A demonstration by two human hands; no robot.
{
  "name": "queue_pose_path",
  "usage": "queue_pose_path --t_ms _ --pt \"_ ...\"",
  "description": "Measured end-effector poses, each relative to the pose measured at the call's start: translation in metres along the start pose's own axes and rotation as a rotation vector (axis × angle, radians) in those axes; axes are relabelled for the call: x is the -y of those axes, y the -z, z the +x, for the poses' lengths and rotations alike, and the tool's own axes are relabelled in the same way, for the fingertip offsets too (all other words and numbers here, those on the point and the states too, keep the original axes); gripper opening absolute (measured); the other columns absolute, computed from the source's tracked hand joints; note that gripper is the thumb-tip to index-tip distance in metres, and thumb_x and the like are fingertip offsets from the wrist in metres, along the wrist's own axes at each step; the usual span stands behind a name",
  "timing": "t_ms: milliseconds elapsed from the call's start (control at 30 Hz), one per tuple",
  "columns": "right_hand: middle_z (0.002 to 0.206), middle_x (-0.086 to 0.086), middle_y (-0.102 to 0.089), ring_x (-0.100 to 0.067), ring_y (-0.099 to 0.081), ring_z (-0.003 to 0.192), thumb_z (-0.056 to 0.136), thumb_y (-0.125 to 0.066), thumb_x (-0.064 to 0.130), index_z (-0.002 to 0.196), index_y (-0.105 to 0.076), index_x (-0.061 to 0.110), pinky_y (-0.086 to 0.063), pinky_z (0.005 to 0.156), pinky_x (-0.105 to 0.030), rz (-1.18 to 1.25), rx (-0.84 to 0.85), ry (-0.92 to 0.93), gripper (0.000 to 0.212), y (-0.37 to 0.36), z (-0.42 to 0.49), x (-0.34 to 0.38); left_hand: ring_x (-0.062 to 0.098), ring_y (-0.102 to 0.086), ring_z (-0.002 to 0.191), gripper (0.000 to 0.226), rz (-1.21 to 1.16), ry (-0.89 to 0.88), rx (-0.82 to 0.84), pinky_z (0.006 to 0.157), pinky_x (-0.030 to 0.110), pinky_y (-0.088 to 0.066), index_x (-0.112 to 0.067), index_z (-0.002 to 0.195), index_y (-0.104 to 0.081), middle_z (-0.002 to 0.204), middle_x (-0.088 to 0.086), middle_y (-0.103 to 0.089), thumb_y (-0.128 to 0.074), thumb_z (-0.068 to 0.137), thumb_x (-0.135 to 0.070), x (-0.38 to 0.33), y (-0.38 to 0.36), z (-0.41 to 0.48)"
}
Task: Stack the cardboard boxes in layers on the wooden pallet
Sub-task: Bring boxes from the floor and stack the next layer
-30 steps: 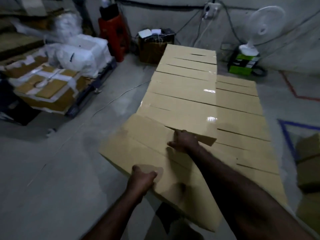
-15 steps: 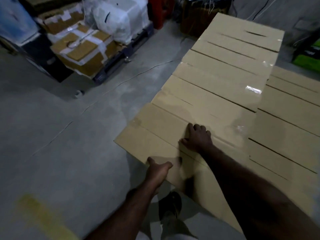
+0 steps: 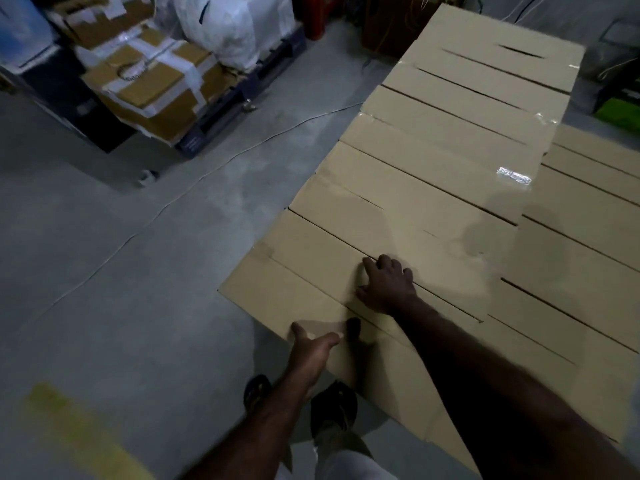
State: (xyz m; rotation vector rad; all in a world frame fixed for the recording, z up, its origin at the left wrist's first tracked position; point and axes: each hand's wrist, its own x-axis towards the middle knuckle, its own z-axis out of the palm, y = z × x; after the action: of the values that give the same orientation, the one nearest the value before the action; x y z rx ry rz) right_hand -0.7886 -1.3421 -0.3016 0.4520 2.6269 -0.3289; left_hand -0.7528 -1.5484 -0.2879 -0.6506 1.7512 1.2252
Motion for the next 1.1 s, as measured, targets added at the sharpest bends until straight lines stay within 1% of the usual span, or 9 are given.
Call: queue_pose_path --t_ms 133,267,333,433,600,700,800,967,1100 --pt "0.144 -0.011 -0.038 -0.033 -0.038 0.131 0.087 -0.059 0.054 0.141 -0.035 0.022 -0.033 0.105 -0.056 -0.026 -0.016 0.015 0.067 -0.007 -0.003 -0.002 0.030 -0.050 0.127 0.128 0.129 0.017 0.013 0.106 0.046 -0.047 -0.032 0.156 0.016 0.160 0.006 -0.028 -0.075 0.068 -0.054 -0.001 0.002 0.000" --pt "0.157 -0.011 -0.023 -0.031 -0.024 0.145 0.089 -0.055 0.053 0.146 -0.031 0.019 -0.027 0.109 -0.059 -0.052 0.009 0.020 0.070 -0.015 -0.014 -0.005 0.034 -0.056 0.121 0.116 0.579 0.022 0.074 0.089 0.038 -0.054 -0.020 0.156 0.018 0.148 0.014 -0.044 -0.068 0.085 -0.049 -0.012 0.022 0.002" --pt "0.161 -0.011 -0.018 -0.030 -0.017 0.149 0.091 -0.053 0.047 0.148 -0.030 0.018 -0.024 0.113 -0.060 0.027 0.009 -0.008 0.068 -0.018 -0.019 -0.008 0.032 -0.055 0.122 0.103 0.766 -0.007 0.119 0.090 0.033 -0.052 -0.008 0.158 -0.002 0.148 0.015 -0.044 -0.067 0.088 -0.046 -0.025 0.034 0.005" --pt "0.164 -0.014 -0.016 -0.032 -0.018 0.150 0.094 -0.053 0.042 0.150 -0.031 0.016 -0.021 0.118 -0.056 0.191 -0.027 -0.140 0.066 -0.016 -0.030 -0.014 0.028 -0.064 0.085 0.061 0.854 -0.018 0.148 0.069 0.028 -0.051 -0.004 0.137 -0.045 0.111 0.015 -0.062 -0.064 0.093 -0.040 -0.059 0.053 0.010" --pt "0.153 -0.016 -0.034 -0.035 -0.033 0.140 0.091 -0.057 0.047 0.143 -0.041 0.014 -0.031 0.113 -0.054 0.304 -0.079 -0.374 0.063 -0.013 -0.049 -0.034 0.023 -0.052 0.061 0.029 0.830 -0.267 0.033 0.060 0.030 -0.040 -0.003 0.089 -0.063 0.082 0.017 -0.061 -0.064 0.094 -0.032 -0.130 0.075 0.054" --pt "0.153 -0.017 -0.034 -0.036 -0.035 0.138 0.092 -0.058 0.047 0.143 -0.040 0.014 -0.034 0.112 -0.052 0.339 -0.095 -0.489 0.064 -0.011 -0.058 -0.042 0.035 -0.064 0.094 0.043 0.871 -0.358 -0.014 0.080 0.039 -0.052 0.002 0.117 -0.063 0.113 0.024 -0.064 -0.063 0.094 -0.035 -0.173 0.080 0.079" --pt "0.152 -0.018 -0.034 -0.037 -0.036 0.138 0.090 -0.061 0.045 0.144 -0.040 0.012 -0.038 0.110 -0.049 0.469 -0.178 -0.669 0.066 -0.012 -0.065 -0.048 0.035 -0.045 0.134 0.065 0.991 -0.467 -0.114 0.108 0.041 -0.040 -0.002 0.146 -0.044 0.151 0.018 -0.043 -0.062 0.095 -0.038 -0.210 0.083 0.096" --pt "0.134 -0.020 -0.047 -0.040 -0.049 0.122 0.083 -0.069 0.038 0.135 -0.045 0.005 -0.049 0.099 -0.050 0.715 -0.344 -1.004 0.066 -0.022 -0.072 -0.066 0.038 -0.055 0.114 0.067 0.845 -0.467 -0.096 0.097 0.044 -0.048 0.001 0.131 -0.051 0.132 0.022 -0.055 -0.066 0.085 -0.044 -0.246 0.081 0.124" --pt "0.138 -0.026 -0.048 -0.043 -0.049 0.126 0.086 -0.071 0.037 0.143 -0.038 -0.001 -0.047 0.101 -0.047 0.894 -0.367 -1.145 0.076 -0.028 -0.072 -0.085 0.040 -0.050 0.122 0.063 0.858 -0.439 -0.110 0.098 0.043 -0.045 0.004 0.140 -0.042 0.141 0.025 -0.047 -0.061 0.095 -0.034 -0.256 0.072 0.145"
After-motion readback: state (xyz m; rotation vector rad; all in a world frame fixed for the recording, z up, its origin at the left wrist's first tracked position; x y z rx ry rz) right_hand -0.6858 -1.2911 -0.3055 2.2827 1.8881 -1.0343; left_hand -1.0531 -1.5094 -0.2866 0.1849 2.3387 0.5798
